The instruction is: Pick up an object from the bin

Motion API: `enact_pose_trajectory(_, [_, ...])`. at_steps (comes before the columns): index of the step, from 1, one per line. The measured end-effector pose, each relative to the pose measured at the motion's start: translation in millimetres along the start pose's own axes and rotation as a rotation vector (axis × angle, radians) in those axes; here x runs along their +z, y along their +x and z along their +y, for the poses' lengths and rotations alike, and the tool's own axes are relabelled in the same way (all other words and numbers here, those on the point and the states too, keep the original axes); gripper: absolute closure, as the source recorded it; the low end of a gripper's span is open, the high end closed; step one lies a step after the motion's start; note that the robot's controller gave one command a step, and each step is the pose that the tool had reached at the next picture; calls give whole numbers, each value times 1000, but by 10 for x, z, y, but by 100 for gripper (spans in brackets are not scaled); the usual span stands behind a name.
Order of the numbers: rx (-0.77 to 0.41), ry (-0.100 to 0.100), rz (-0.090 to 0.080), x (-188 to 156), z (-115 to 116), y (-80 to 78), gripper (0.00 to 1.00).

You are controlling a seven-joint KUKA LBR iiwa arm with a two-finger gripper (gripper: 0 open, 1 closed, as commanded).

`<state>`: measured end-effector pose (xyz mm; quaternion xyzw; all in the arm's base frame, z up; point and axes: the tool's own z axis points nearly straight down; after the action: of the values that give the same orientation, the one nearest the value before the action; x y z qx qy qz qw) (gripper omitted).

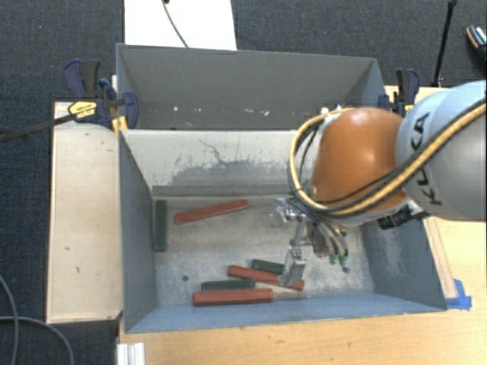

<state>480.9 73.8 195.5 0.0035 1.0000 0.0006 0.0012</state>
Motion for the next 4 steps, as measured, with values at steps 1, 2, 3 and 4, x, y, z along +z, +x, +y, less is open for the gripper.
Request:
enact_pose_trajectory(1, [-6,1,8,1290,89,-355,0])
enact_pose_trajectory(2, [-2,-2,-8,1223,95,-400,100])
enact_pose_trajectory(3, [-1,0,-3,1244,90,-380,0])
enact_pose_trajectory(4, [87,3,4,1180,-495,-75,0])
